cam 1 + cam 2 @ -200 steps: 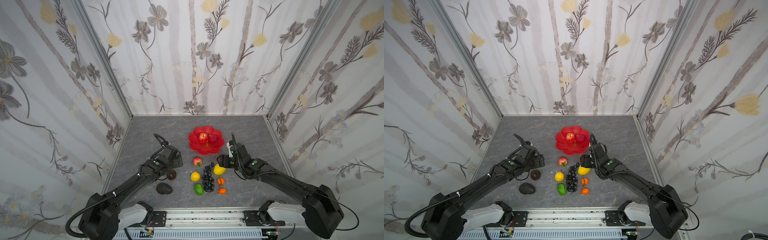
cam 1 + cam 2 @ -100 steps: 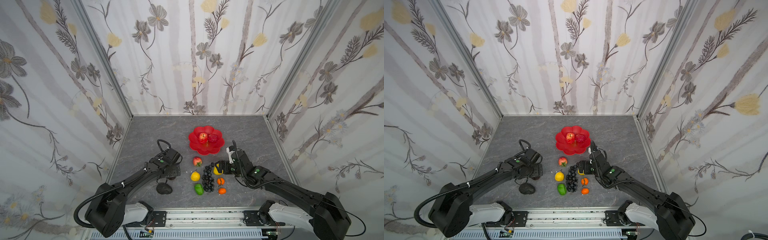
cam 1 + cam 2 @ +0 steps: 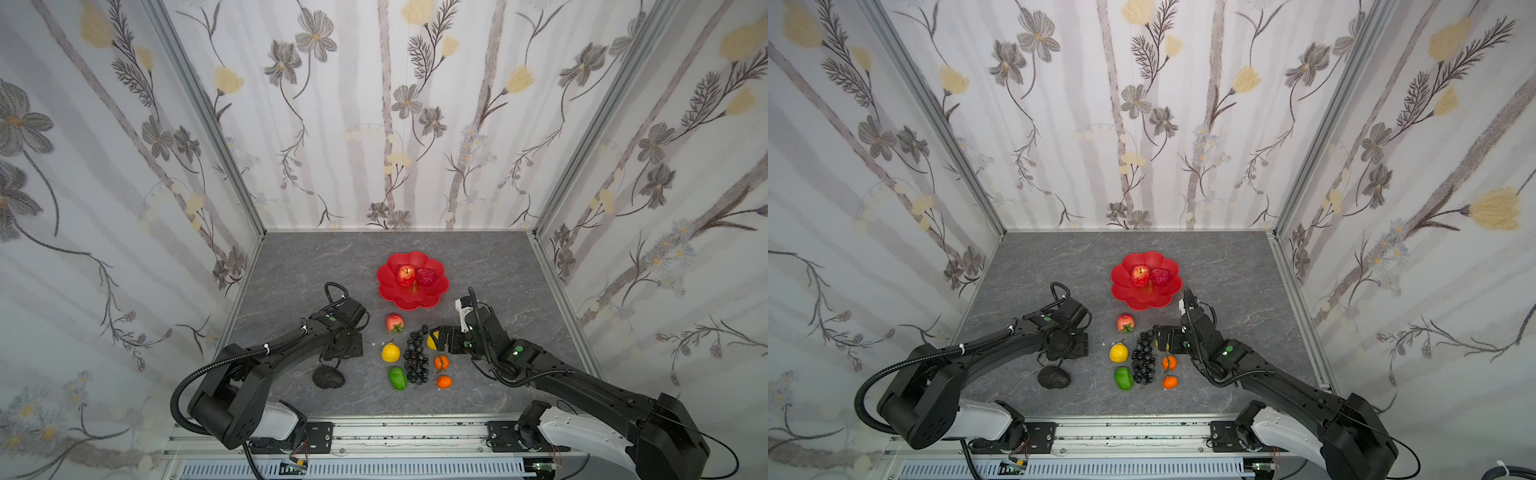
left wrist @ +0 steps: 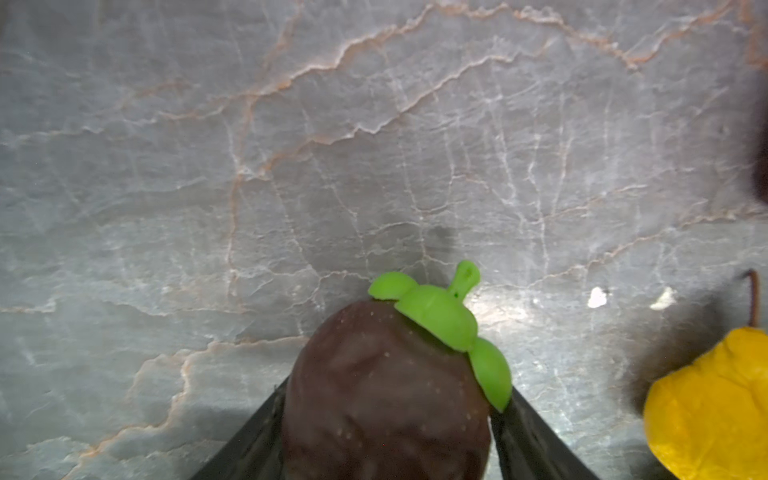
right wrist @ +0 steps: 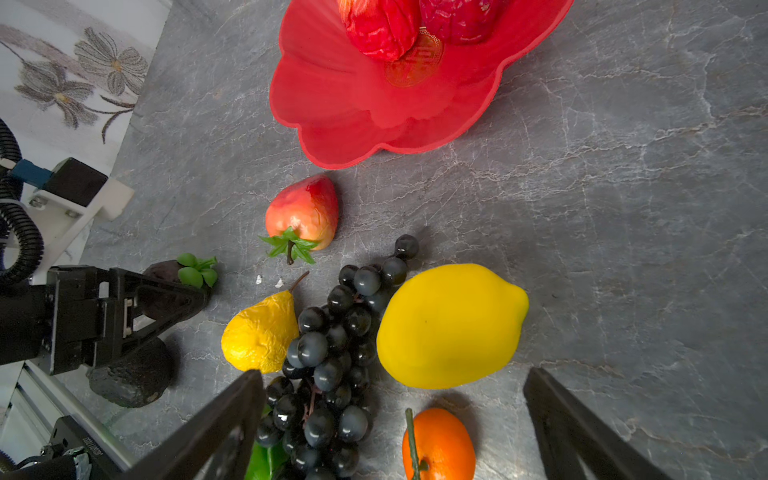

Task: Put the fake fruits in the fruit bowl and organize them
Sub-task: 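Grasp the brown mangosteen with the left gripper while the right arm draws back, then lift the mangosteen with the left gripper while the right gripper closes on it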

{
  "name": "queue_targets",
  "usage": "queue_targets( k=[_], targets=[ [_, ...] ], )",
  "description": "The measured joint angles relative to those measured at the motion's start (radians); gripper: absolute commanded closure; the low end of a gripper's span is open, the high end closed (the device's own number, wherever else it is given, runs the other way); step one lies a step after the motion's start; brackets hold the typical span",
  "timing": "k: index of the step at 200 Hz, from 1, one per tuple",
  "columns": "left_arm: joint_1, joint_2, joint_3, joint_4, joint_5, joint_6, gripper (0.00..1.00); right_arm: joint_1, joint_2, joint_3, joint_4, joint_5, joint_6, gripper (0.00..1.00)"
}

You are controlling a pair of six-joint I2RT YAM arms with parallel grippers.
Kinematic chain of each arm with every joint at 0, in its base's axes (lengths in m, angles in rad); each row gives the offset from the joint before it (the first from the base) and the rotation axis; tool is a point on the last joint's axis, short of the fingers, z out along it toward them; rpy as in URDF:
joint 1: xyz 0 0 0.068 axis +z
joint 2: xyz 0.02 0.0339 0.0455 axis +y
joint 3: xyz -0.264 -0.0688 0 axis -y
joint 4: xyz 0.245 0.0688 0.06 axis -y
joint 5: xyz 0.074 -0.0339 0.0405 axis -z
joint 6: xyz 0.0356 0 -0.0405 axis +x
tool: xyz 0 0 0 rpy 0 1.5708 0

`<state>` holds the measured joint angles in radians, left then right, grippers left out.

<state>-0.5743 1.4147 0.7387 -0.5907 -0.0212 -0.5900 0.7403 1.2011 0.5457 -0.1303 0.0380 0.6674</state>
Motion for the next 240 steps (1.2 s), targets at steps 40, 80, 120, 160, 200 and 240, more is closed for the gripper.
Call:
queue_targets(
  k=[40, 80, 120, 160, 200, 240],
  targets=[
    [0.000, 0.008, -0.004, 0.033, 0.020, 0.008, 0.48, 0.002, -0.004, 0.000, -0.002, 0.020, 0.011, 0.01],
    [-0.001, -0.036, -0.027, 0.064, 0.064, 0.015, 0.52, 0.004, -0.005, 0.000, -0.005, 0.025, 0.025, 0.01],
    [-0.031, -0.126, -0.038, 0.116, 0.078, 0.052, 0.56, 0.006, -0.032, 0.007, -0.009, 0.029, 0.039, 0.01],
    [-0.138, -0.251, -0.045, 0.285, 0.079, 0.137, 0.56, 0.016, -0.108, 0.008, -0.008, 0.017, 0.066, 0.02],
    [-0.262, -0.205, -0.060, 0.612, 0.143, 0.311, 0.56, 0.055, -0.178, 0.027, -0.001, -0.023, 0.084, 0.08],
    [-0.309, -0.084, -0.064, 0.877, 0.203, 0.472, 0.56, 0.105, -0.231, 0.072, 0.000, -0.055, 0.087, 0.20]
  ],
)
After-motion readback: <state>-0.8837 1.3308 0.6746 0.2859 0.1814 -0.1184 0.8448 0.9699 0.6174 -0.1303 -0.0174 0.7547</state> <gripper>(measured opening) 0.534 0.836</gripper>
